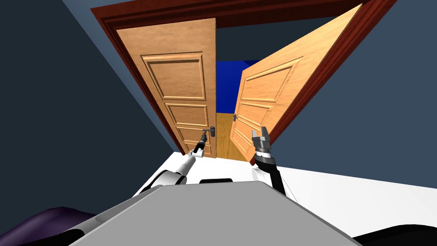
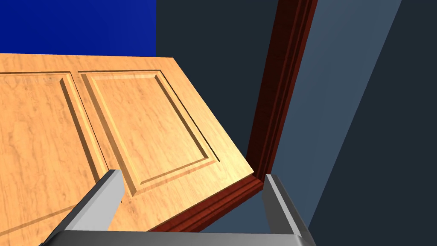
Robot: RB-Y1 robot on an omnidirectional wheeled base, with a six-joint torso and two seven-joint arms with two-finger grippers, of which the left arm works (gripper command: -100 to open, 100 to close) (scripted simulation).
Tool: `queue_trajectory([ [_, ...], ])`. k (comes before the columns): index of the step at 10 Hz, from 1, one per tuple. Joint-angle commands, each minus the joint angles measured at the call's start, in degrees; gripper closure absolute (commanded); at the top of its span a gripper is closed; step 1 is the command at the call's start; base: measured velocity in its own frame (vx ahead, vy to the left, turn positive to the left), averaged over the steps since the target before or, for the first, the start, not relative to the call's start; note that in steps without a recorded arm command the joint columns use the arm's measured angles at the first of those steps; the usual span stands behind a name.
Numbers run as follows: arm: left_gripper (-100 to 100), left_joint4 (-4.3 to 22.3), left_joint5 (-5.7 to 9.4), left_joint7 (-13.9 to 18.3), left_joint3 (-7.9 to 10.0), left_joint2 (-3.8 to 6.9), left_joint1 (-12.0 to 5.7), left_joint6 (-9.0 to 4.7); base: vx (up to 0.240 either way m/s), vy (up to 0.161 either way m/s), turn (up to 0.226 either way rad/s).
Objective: Push the door open
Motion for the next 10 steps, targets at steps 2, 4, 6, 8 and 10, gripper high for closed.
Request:
queue_trajectory([
  [2,-100,0.3,0.10,-0.1,0.28,0.22,-0.11,-0.07,0.190,-0.043,-0.020],
  [4,-100,0.4,0.17,-0.1,0.48,0.15,-0.13,-0.11,0.217,-0.036,-0.023],
  [6,-100,0.6,0.25,-0.1,0.70,-0.19,-0.17,-0.15,0.193,-0.021,-0.026],
  [8,100,0.5,0.22,-0.1,0.64,-0.10,-0.15,-0.11,0.033,-0.003,0.004],
  [10,100,0.5,0.22,-0.1,0.64,-0.10,-0.15,-0.11,-0.028,0.003,-0.008],
])
